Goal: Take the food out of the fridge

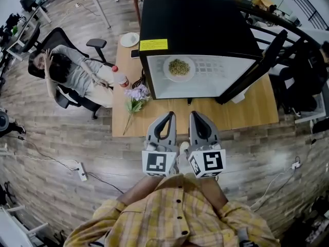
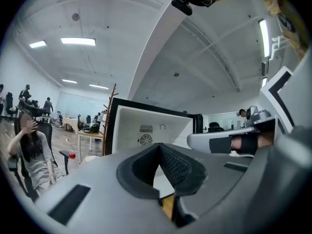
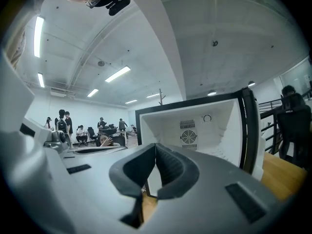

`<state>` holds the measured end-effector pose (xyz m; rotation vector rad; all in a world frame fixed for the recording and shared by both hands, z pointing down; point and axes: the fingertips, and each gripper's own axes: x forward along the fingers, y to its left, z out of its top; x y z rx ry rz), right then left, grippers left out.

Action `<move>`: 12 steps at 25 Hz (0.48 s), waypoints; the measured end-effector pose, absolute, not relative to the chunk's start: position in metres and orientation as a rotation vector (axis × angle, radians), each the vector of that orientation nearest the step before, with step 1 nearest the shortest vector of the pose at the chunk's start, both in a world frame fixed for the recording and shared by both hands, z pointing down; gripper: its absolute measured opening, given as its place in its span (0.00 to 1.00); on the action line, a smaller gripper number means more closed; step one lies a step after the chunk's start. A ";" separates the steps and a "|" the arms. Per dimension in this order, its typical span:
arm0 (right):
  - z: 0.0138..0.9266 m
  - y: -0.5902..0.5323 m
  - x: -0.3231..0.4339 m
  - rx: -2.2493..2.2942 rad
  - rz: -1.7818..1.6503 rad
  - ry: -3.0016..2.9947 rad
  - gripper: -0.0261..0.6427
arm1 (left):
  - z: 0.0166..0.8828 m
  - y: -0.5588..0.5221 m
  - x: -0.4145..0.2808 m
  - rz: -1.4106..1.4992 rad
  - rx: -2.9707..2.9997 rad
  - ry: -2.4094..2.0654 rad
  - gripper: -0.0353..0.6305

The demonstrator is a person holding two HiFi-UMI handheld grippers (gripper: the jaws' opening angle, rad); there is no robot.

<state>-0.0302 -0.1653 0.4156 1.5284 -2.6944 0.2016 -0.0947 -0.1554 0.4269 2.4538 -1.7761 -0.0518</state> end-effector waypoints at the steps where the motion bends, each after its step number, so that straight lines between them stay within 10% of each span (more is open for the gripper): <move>1: 0.417 -0.169 -0.029 1.528 0.210 -2.698 0.05 | 0.427 -0.159 -0.094 -0.049 2.457 -1.782 0.06; 12: 0.433 -0.230 -0.019 1.483 0.266 -2.733 0.05 | 0.430 -0.208 -0.092 -0.022 2.455 -1.873 0.06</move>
